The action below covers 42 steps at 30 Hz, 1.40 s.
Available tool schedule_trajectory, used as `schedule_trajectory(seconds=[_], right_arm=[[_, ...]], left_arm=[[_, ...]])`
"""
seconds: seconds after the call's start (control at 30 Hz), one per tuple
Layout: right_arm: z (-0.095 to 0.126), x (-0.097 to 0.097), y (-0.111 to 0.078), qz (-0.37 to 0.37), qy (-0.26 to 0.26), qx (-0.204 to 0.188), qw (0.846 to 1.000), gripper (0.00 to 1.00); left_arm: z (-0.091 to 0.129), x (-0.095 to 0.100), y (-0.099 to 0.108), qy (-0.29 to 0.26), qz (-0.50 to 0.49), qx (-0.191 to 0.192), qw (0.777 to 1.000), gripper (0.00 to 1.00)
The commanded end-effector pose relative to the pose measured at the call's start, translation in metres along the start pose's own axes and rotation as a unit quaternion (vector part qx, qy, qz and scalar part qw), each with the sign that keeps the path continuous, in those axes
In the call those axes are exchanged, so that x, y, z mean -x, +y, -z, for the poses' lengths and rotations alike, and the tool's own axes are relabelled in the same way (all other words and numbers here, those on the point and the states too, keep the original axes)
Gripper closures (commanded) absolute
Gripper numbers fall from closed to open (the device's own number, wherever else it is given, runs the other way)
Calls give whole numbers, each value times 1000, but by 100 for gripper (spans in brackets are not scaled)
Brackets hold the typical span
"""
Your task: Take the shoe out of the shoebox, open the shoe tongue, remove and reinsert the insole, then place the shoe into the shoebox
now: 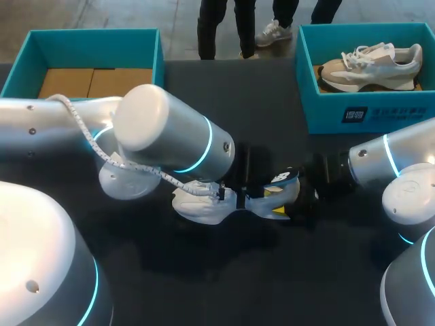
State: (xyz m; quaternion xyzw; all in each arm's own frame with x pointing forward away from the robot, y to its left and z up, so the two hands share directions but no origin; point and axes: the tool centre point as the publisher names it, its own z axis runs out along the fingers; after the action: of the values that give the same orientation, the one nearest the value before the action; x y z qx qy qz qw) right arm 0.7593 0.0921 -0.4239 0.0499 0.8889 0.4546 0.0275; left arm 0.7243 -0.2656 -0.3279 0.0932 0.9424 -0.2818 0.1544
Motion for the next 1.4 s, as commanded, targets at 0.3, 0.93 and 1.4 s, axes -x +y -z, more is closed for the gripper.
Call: schedule_trajectory(seconds=[0.3, 0.93, 1.4], right_arm=[[-3, 0, 1, 0, -1, -3, 1000, 100], [-3, 0, 1, 0, -1, -3, 1000, 100], [-3, 0, 1, 0, -1, -3, 1000, 100]], left_arm=[[-12, 8, 4, -6, 10, 2, 1000, 74], [-13, 9, 3, 3, 10, -3, 1000, 100], [25, 16, -26, 49, 27, -80, 995, 100]])
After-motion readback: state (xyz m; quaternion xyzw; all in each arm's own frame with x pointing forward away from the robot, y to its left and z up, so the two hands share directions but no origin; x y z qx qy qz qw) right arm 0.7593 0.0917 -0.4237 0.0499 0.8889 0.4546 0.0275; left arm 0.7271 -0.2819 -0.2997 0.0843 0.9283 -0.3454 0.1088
